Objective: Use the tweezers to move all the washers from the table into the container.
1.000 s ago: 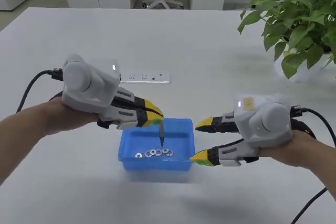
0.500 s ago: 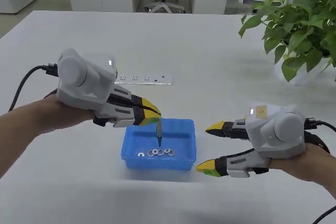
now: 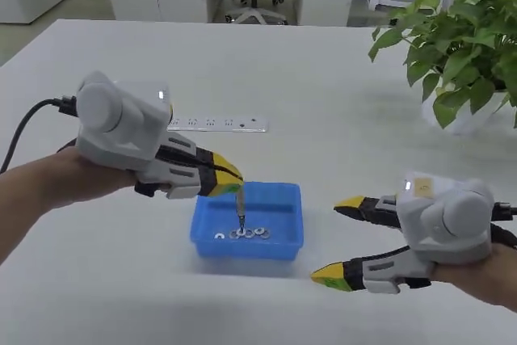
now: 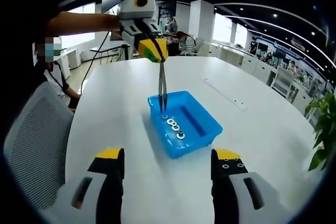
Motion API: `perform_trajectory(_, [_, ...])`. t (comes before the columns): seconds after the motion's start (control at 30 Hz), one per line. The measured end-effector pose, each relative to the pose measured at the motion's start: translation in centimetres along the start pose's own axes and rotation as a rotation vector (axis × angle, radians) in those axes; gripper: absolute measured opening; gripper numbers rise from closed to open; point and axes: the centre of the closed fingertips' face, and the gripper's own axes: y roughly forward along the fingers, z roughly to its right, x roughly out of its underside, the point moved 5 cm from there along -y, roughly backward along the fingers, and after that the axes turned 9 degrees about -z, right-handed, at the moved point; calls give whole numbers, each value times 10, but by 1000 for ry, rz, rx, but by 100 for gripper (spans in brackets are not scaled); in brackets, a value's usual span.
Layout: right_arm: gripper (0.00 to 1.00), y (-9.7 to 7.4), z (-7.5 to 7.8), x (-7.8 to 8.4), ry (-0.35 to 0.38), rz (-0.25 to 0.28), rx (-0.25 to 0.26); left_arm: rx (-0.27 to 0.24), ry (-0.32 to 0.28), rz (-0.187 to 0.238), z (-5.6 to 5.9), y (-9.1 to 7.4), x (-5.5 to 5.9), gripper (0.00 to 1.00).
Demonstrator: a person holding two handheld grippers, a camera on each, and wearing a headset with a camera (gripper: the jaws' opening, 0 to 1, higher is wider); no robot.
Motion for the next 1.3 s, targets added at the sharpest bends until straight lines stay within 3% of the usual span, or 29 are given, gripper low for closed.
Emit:
perform_trajectory(0.6, [71,-5,-22,4,13,18,-13,35,17,5,29,-1,2,5])
perform_trajectory(1.3, [50,12,-49,-13,-80,73,-83,77,53,4,61,4,7,5])
